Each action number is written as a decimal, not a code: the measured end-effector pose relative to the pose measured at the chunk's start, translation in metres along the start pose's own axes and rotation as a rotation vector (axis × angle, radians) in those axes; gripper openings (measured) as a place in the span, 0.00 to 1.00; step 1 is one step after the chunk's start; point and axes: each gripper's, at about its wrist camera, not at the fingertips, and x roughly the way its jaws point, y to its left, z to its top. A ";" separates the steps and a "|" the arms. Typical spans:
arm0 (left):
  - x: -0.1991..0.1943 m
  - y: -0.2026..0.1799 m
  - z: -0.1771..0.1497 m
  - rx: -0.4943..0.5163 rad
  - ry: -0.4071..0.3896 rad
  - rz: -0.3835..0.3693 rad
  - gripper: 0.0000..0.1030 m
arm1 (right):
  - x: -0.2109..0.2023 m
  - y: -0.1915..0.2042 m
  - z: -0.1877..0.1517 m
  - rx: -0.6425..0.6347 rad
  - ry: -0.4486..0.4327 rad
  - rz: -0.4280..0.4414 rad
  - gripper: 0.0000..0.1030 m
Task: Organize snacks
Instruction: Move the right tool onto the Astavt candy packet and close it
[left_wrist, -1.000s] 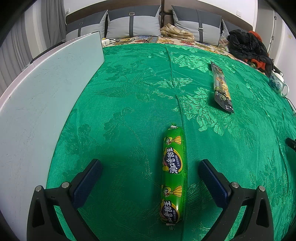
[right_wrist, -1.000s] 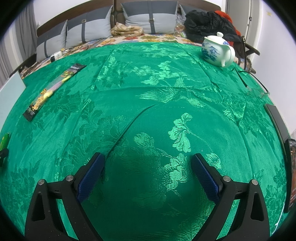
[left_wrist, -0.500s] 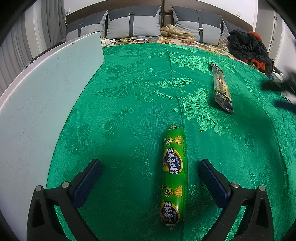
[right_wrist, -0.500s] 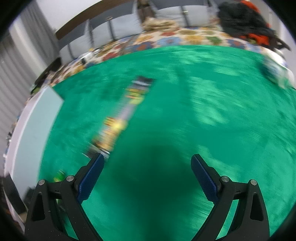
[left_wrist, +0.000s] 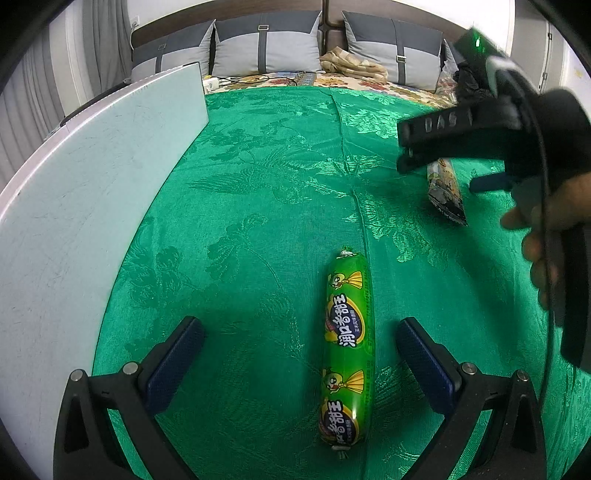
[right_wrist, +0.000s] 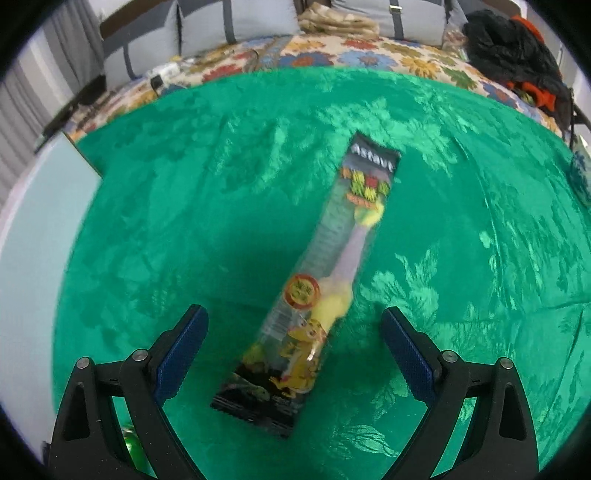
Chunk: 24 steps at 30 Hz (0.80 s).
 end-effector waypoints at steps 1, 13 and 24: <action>0.000 0.000 0.000 0.000 0.000 0.000 1.00 | 0.000 0.000 -0.002 -0.010 -0.014 -0.012 0.93; 0.000 0.000 0.000 0.000 0.000 0.000 1.00 | -0.020 -0.023 -0.025 -0.116 -0.082 -0.029 0.29; 0.001 0.000 0.001 0.000 0.000 0.000 1.00 | -0.047 -0.074 -0.060 -0.145 -0.093 0.003 0.22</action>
